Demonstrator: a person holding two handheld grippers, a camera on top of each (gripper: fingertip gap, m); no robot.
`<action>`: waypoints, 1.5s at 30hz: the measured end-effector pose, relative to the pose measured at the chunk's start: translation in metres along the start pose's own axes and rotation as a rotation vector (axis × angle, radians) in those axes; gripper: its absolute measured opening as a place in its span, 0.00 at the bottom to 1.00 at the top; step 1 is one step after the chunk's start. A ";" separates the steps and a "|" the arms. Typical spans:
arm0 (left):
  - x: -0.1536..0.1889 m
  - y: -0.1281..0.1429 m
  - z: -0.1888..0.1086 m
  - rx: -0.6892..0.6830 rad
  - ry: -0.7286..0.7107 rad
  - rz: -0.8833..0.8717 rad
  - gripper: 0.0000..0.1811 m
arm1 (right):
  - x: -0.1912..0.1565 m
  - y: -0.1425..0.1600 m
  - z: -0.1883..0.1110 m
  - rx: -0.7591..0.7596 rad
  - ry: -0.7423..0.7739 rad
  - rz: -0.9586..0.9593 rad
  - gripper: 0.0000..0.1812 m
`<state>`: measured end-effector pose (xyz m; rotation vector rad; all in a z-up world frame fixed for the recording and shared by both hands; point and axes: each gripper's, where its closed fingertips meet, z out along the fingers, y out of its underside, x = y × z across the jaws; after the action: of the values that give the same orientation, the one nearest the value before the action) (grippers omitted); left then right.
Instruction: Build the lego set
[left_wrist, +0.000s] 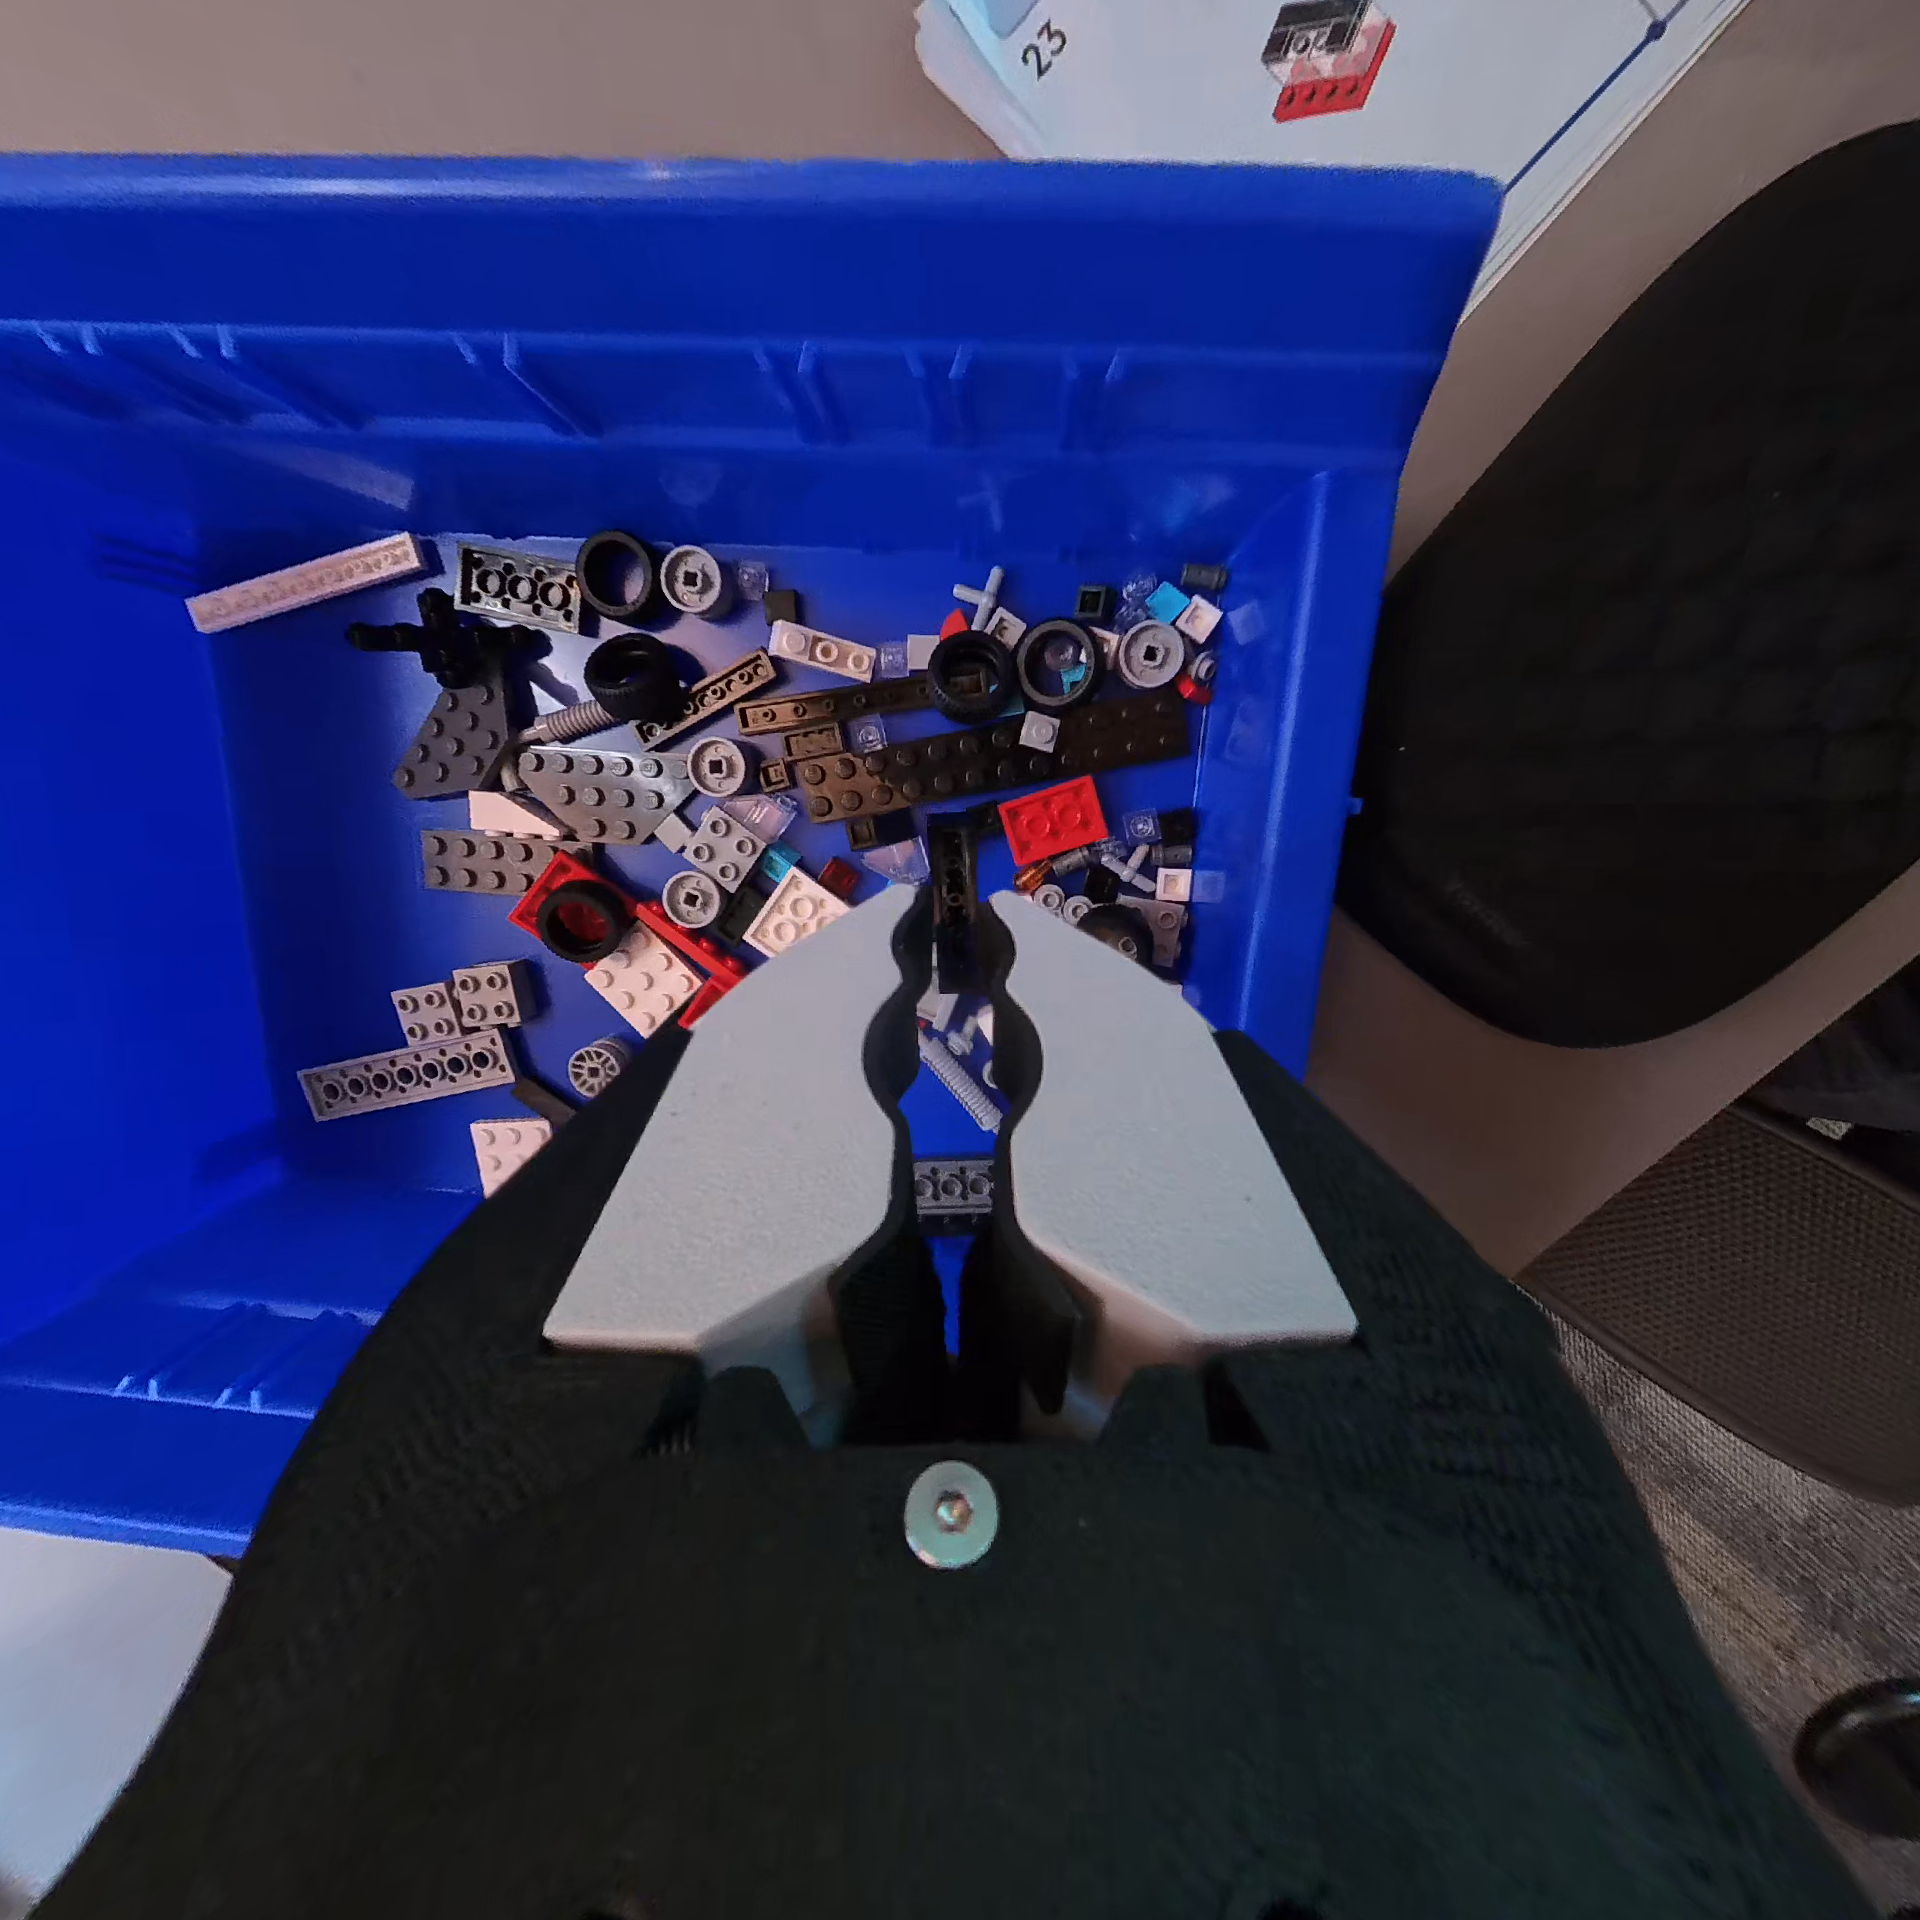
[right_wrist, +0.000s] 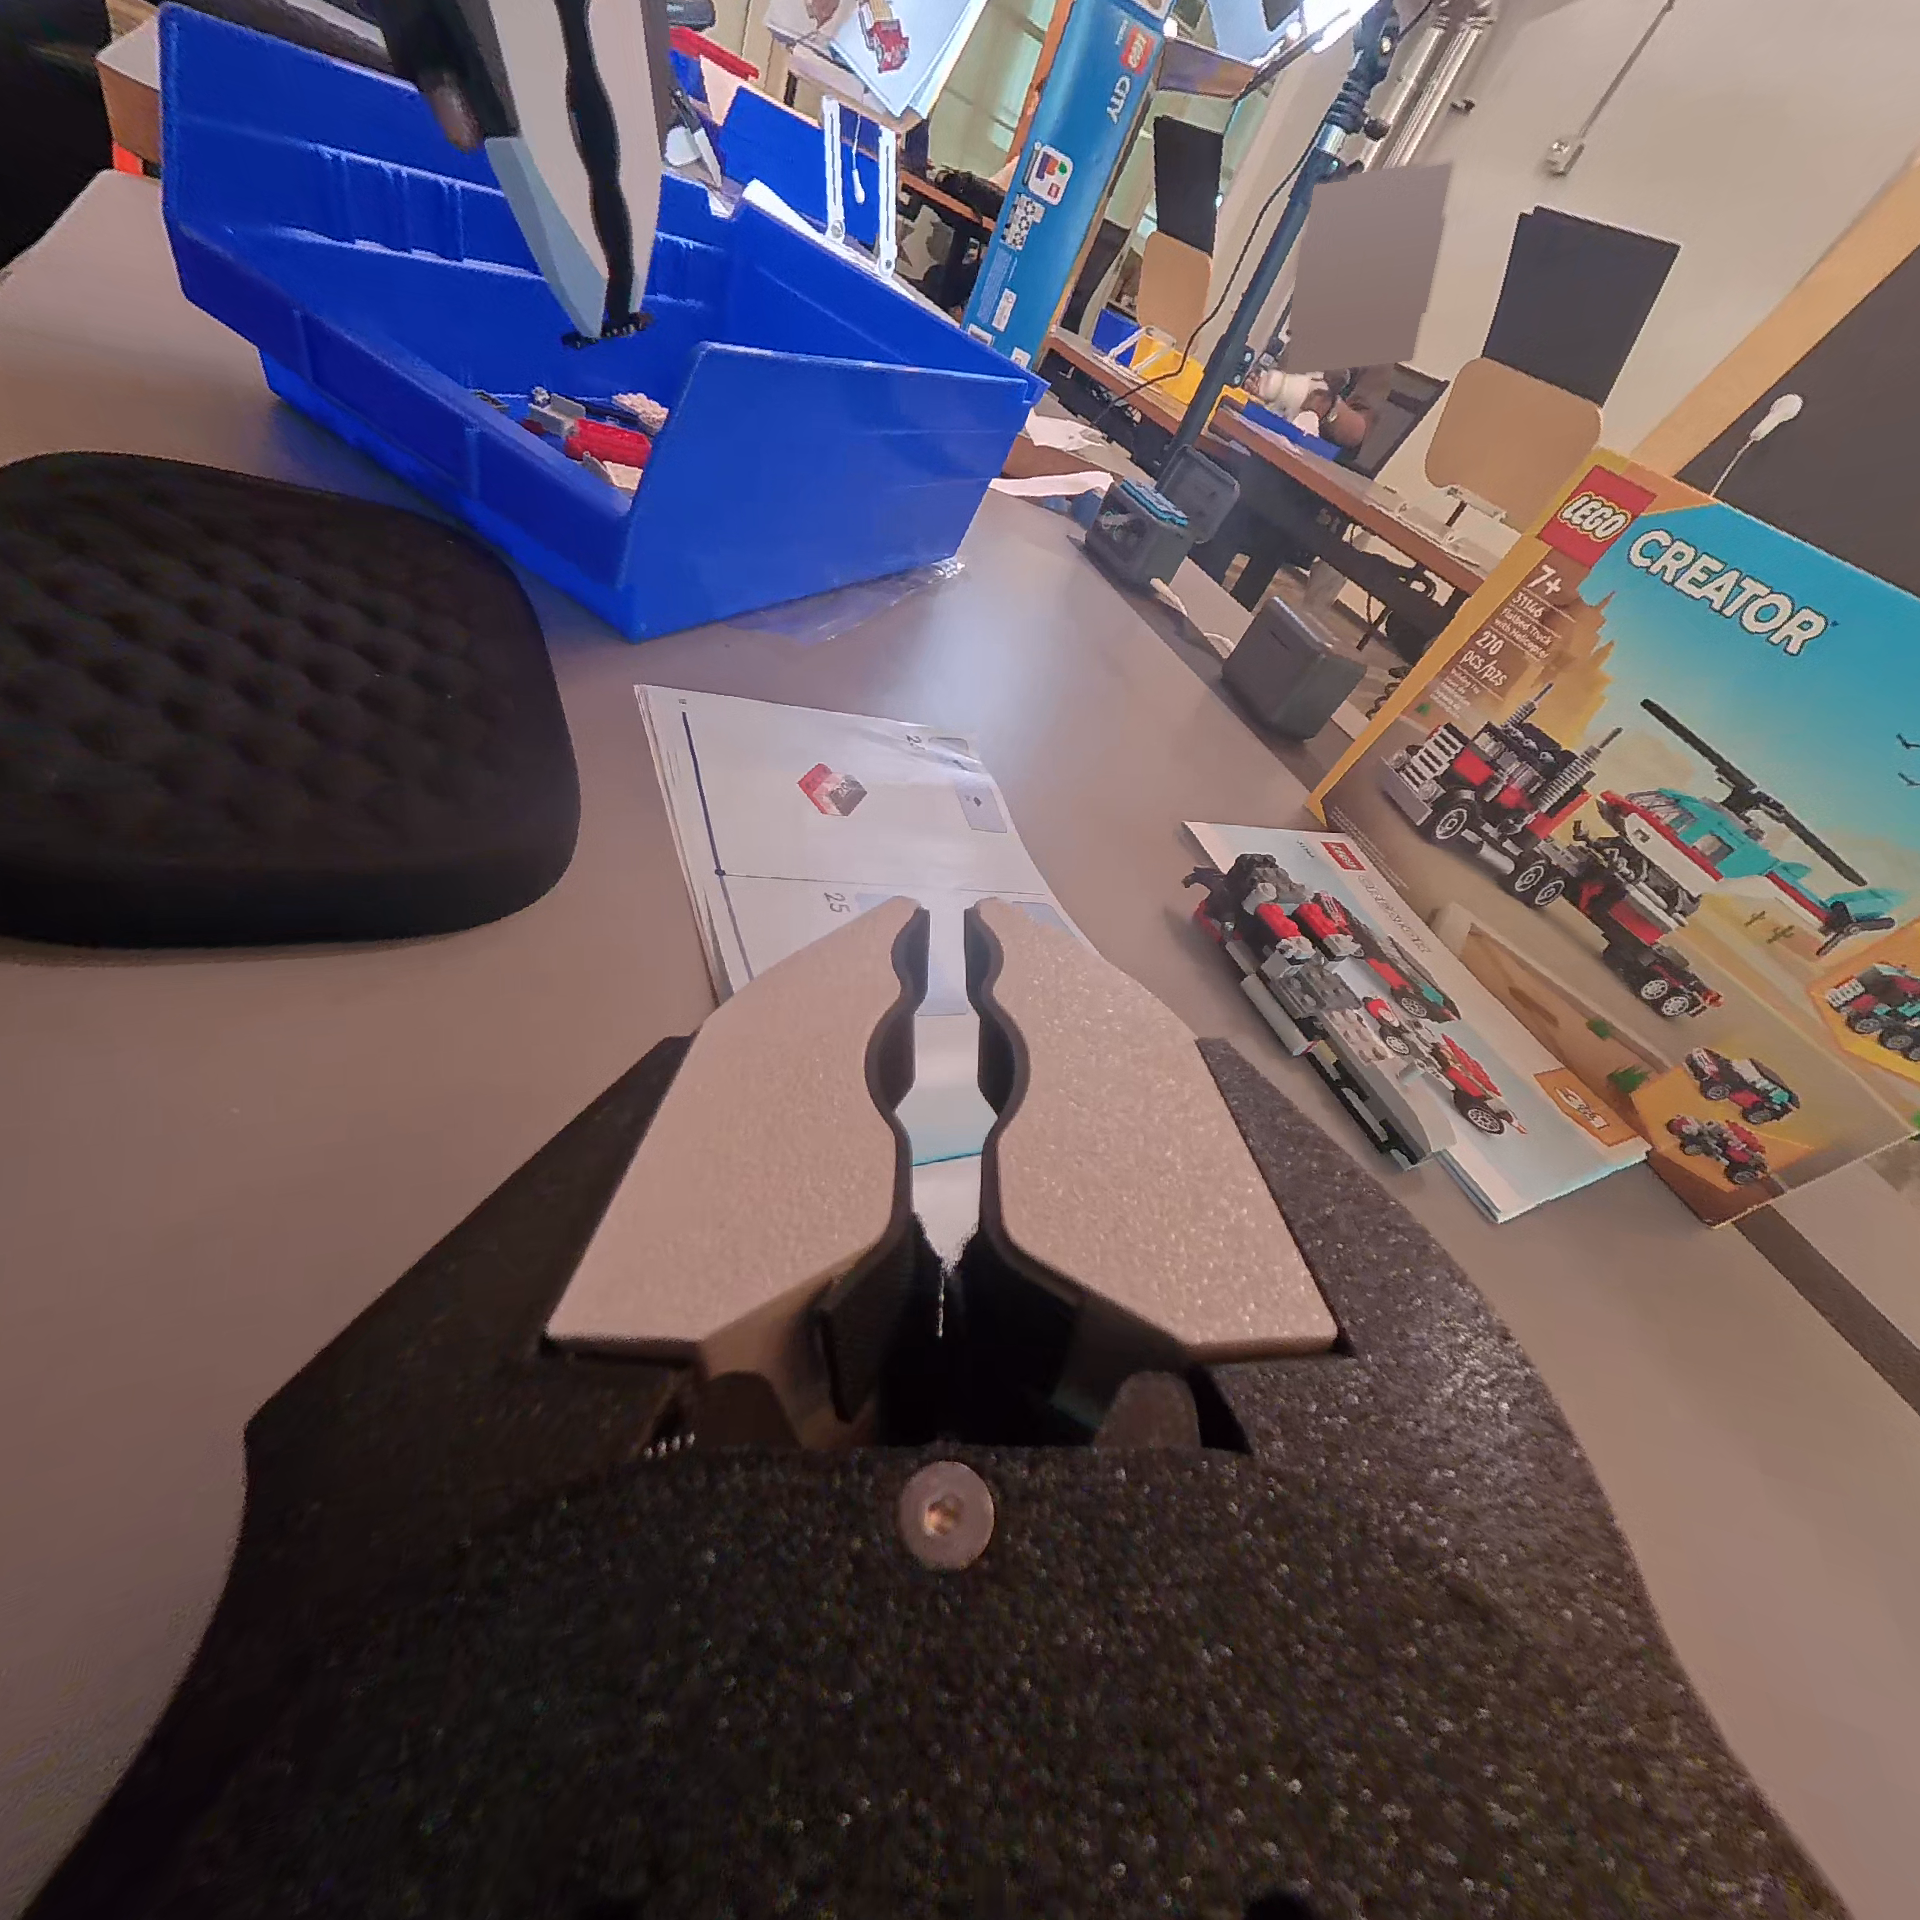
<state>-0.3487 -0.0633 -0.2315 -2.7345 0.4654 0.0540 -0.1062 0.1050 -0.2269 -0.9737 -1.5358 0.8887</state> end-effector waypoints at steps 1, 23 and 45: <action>0.000 0.001 0.001 -0.011 0.000 0.001 0.05 | 0.000 0.000 0.000 0.000 0.000 0.001 0.04; 0.009 0.002 0.007 -0.030 0.041 -0.002 0.05 | -0.001 0.005 0.002 -0.022 -0.017 0.017 0.04; -0.017 0.010 -0.039 0.118 -0.149 -0.125 0.22 | 0.000 0.009 0.004 -0.046 -0.011 0.011 0.04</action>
<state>-0.3691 -0.0806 -0.1963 -2.6139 0.2473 0.1897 -0.1088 0.1081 -0.2357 -1.0133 -1.5681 0.8713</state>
